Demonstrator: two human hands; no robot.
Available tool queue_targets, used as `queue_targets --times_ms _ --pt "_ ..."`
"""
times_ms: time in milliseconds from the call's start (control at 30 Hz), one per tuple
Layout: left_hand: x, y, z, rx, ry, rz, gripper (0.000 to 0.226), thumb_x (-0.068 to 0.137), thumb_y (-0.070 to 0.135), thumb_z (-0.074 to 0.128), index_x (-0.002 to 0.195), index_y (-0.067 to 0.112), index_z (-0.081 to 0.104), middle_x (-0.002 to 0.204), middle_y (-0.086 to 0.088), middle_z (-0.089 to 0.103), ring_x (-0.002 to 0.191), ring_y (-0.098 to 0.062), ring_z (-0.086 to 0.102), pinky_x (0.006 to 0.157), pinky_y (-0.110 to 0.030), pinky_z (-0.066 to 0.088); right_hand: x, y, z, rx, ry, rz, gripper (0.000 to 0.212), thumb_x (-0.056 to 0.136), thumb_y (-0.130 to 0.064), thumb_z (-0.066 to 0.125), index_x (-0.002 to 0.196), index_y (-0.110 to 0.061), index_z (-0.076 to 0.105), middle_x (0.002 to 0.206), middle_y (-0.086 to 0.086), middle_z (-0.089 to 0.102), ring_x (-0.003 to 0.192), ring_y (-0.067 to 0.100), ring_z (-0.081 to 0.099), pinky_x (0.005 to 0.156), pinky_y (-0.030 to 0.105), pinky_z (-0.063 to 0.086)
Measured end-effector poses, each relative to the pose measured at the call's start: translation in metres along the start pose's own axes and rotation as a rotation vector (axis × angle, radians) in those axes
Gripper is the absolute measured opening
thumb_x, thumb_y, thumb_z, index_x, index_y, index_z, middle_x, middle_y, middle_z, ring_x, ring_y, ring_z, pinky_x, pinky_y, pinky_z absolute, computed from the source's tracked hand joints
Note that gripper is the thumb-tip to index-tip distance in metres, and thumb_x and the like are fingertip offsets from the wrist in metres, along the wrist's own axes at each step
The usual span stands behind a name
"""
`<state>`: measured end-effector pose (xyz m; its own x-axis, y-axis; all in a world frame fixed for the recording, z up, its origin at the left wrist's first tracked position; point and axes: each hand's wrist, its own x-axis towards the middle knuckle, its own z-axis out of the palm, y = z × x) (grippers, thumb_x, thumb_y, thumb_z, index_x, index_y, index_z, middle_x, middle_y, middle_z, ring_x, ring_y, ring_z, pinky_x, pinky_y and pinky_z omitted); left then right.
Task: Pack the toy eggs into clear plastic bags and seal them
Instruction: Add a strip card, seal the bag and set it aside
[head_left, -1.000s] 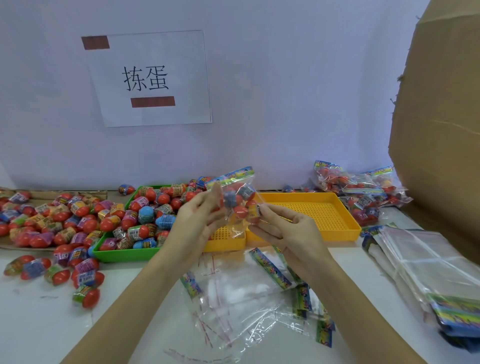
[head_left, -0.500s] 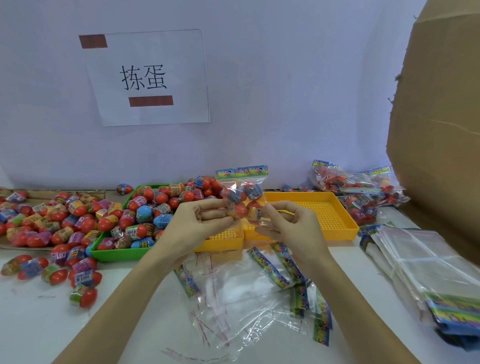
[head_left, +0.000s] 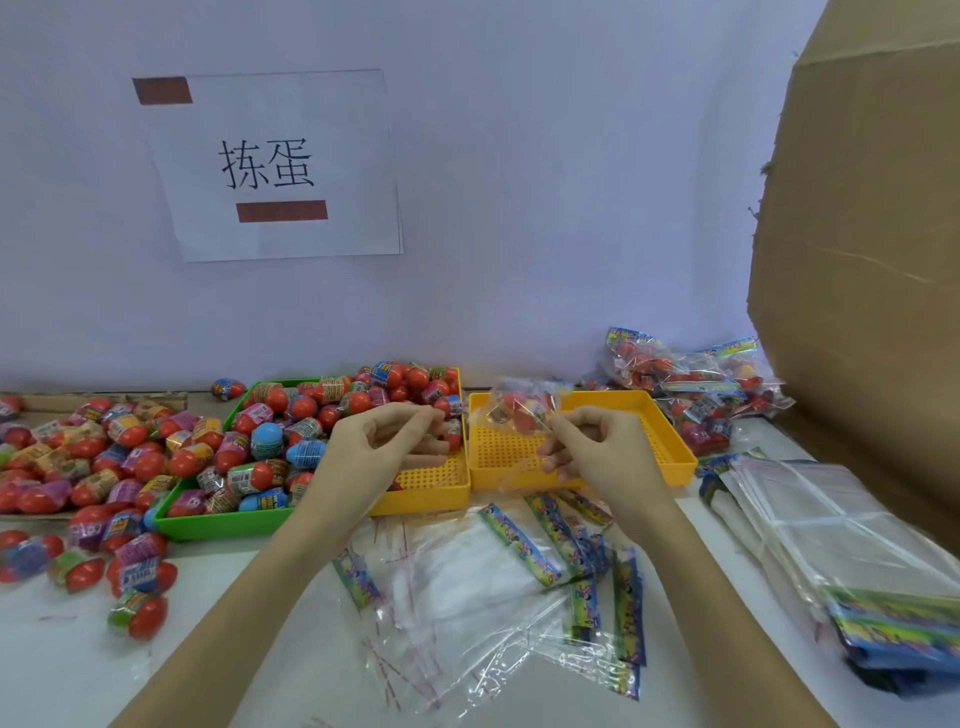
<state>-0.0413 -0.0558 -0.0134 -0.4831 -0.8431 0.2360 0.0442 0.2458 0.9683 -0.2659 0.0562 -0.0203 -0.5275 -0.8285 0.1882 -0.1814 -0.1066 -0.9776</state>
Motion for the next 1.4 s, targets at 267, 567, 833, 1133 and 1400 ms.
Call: queue_targets --times_ms 267,567,833,1133,1400 --pt "0.004 -0.008 -0.002 0.108 0.04 0.003 0.023 0.104 0.027 0.061 0.1 0.015 0.08 0.095 0.001 0.081 0.088 -0.018 0.077 0.065 -0.026 0.064 0.007 -0.004 -0.021 0.001 0.209 -0.177 0.017 0.105 -0.012 0.062 0.096 -0.005 0.073 0.08 0.008 0.078 0.068 0.022 0.076 0.054 0.025 0.056" --pt "-0.003 -0.015 0.001 0.698 -0.002 0.369 0.006 0.099 0.026 0.073 0.105 0.027 0.075 0.101 0.016 0.069 0.098 -0.003 0.062 0.084 -0.016 0.05 0.015 0.006 -0.022 0.147 0.272 0.003 0.068 0.107 -0.001 0.052 0.166 -0.013 0.021 0.164 0.007 0.041 0.148 0.013 0.044 0.112 0.026 0.043" --pt "-0.016 -0.006 0.014 0.848 -0.476 0.559 0.04 0.097 0.056 0.064 0.118 0.026 0.078 0.111 0.015 0.068 0.108 -0.005 0.055 0.092 -0.026 0.049 0.008 0.01 -0.012 0.034 0.189 -0.028 0.019 0.102 0.003 0.061 0.104 -0.004 0.078 0.095 0.012 0.078 0.093 0.026 0.077 0.081 0.029 0.064" --pt "-0.019 -0.016 0.027 0.938 -0.675 0.45 0.038 0.1 0.053 0.062 0.133 0.036 0.073 0.131 0.019 0.063 0.116 0.002 0.048 0.095 -0.014 0.041 0.001 0.008 0.004 -0.164 0.054 -0.129 0.024 0.102 -0.001 0.059 0.099 -0.015 0.078 0.085 0.003 0.077 0.074 0.018 0.075 0.07 0.035 0.064" --pt "-0.013 -0.017 0.025 0.36 -0.342 0.1 0.04 0.106 0.048 0.058 0.092 0.018 0.08 0.081 -0.019 0.07 0.07 -0.036 0.065 0.067 -0.045 0.049 -0.01 -0.008 0.013 -0.003 -0.455 -0.083 0.027 0.101 -0.044 0.065 0.118 -0.026 0.078 0.109 0.002 0.08 0.103 0.021 0.076 0.091 0.036 0.062"
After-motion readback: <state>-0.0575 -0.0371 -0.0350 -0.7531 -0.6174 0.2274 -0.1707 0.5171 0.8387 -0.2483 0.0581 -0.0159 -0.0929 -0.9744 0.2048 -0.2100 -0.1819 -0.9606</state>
